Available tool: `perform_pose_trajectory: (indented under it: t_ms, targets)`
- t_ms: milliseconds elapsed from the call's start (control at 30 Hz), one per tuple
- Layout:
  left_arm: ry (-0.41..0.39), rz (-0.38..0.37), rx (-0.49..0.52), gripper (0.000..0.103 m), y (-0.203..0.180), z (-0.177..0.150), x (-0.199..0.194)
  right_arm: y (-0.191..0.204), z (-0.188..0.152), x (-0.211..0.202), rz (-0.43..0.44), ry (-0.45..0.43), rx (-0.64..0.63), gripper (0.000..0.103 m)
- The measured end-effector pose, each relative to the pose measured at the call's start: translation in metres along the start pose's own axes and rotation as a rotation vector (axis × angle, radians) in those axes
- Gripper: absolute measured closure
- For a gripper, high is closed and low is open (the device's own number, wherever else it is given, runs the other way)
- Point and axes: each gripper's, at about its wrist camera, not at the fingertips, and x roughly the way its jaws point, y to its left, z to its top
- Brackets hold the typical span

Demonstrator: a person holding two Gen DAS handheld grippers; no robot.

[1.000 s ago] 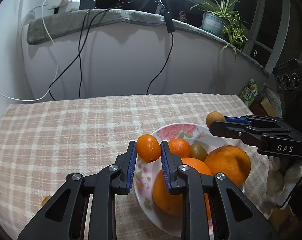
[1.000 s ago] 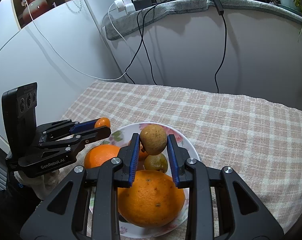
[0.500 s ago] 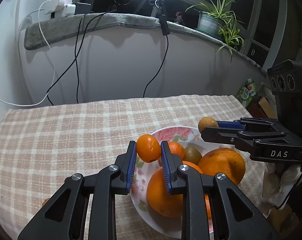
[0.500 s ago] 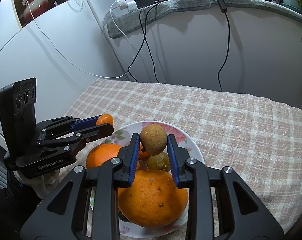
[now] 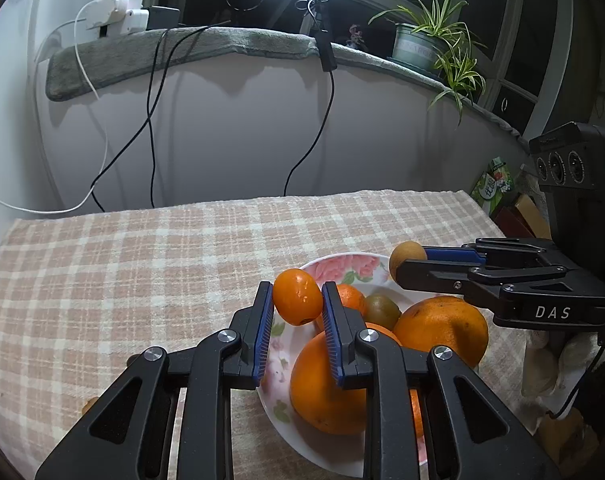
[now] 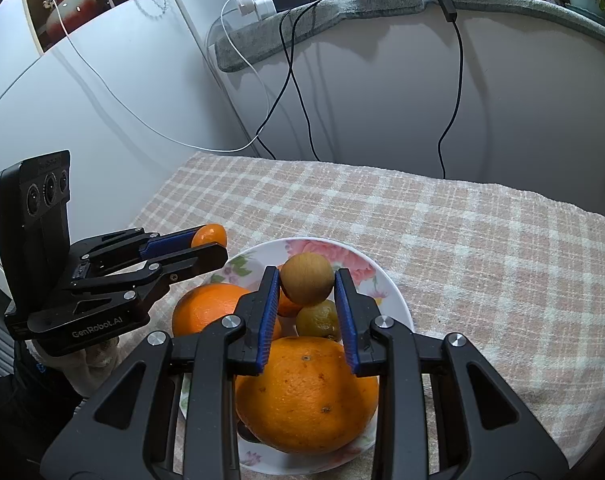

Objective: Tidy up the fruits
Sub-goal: 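Open both grippers to drop the fruits onto the plate, then move both tools back to the small brown fruit and dark plum on the cloth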

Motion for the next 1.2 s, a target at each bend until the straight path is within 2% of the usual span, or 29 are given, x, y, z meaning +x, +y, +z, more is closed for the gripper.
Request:
perform_pose_trajectory:
  t_ms: [67,100,167,267,333,400,500,567,633,833,1200]
  targets:
    - [0.001,-0.001,0.002,0.077,-0.001,0.000,0.000,0.000,0.000,0.001,-0.001,0.003,0.001,0.069]
    - [0.001,0.000,0.002,0.071,-0.001,0.000,0.000,0.000,-0.001,0.000,-0.003,0.001,0.002,0.065]
    - [0.001,-0.002,0.002,0.065,-0.002,0.000,0.000,0.001,0.000,0.000,-0.009,-0.005,0.000,0.049]
    - [-0.001,-0.002,0.004,0.065,-0.003,0.000,0.000,0.001,0.000,-0.002,-0.010,-0.008,-0.002,0.045]
    - [-0.002,-0.001,0.001,0.055,-0.003,0.000,-0.001,0.001,0.000,-0.002,-0.012,-0.009,-0.002,0.043]
    - [-0.007,-0.001,-0.002,0.053,-0.002,-0.001,-0.003,0.000,0.000,-0.003,-0.015,-0.012,0.000,0.036]
    - [-0.011,0.005,-0.003,0.042,-0.002,-0.001,-0.005,-0.001,0.000,-0.005,-0.015,-0.017,0.005,0.027]
    - [-0.012,0.006,0.001,0.039,-0.003,-0.001,-0.006,-0.001,0.000,-0.006,-0.016,-0.017,0.008,0.021]
    - [-0.014,0.017,0.004,0.032,-0.003,-0.001,-0.008,-0.001,0.000,-0.007,-0.022,-0.023,0.009,0.018]
    - [-0.015,0.046,0.004,0.025,-0.004,-0.001,-0.012,0.003,0.001,-0.009,-0.038,-0.022,0.001,0.013]
    - [-0.027,0.089,-0.007,0.022,0.000,-0.007,-0.029,0.015,0.001,-0.015,-0.055,-0.025,-0.021,0.011]
